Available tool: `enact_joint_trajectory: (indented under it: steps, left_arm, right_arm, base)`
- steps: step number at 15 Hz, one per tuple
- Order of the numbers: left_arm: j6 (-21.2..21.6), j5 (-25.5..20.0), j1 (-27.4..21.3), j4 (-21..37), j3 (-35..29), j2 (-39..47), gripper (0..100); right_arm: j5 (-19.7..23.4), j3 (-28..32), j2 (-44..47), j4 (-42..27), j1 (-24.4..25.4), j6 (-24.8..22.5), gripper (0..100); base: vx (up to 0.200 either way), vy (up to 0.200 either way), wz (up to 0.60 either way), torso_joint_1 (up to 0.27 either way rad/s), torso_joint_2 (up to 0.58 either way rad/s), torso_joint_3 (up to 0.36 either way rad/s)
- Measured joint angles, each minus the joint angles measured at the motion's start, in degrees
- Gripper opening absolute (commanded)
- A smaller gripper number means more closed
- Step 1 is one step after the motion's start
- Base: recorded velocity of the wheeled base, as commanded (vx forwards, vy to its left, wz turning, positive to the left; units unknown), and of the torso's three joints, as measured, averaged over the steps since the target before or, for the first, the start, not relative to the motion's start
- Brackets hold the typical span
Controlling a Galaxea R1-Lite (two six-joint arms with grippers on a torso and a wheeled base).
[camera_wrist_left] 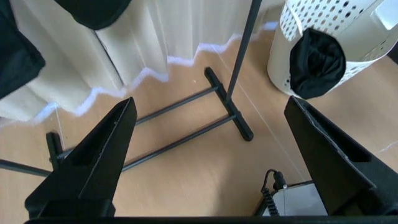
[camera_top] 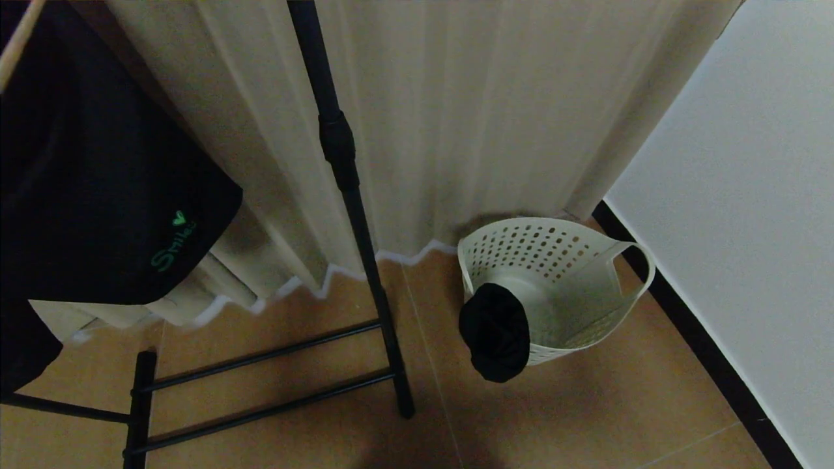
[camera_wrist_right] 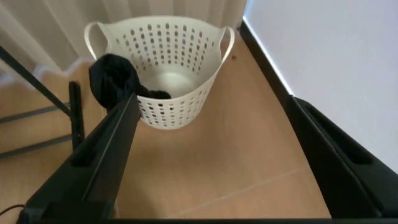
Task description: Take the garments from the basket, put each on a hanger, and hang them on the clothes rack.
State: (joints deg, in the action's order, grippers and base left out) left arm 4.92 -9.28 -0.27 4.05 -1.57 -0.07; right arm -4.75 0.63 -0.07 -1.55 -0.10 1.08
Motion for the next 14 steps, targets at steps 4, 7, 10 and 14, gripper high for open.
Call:
enact_joint_trajectory:
  steps: [4,7,10,14]
  left_arm:
    - [-0.02,-0.18,0.09,0.0,0.0,0.0,100]
    - [-0.02,-0.13,0.09,-0.02,0.0,0.0,100]
    - [-0.02,-0.13,0.09,-0.09,0.0,0.0,100]
    - [-0.37,0.02,0.09,-0.06,0.0,0.0,100]
  right_arm:
    - [0.88,3.46,4.36,0.02,1.88,0.0,100]
    - [1.08,7.02,19.86,3.51,6.4,0.04,100]
    - [1.15,12.48,43.04,12.41,9.48,-1.82,100]
    - [1.3,26.4,75.46,21.85,11.78,-9.78,100]
  base:
    - [0.0,0.0,0.0,0.005,0.0,-0.105]
    - [0.0,0.0,0.0,0.0,0.0,0.0]
    - [0.0,0.0,0.0,0.0,0.0,0.0]
    - [0.0,0.0,0.0,0.0,0.0,0.0]
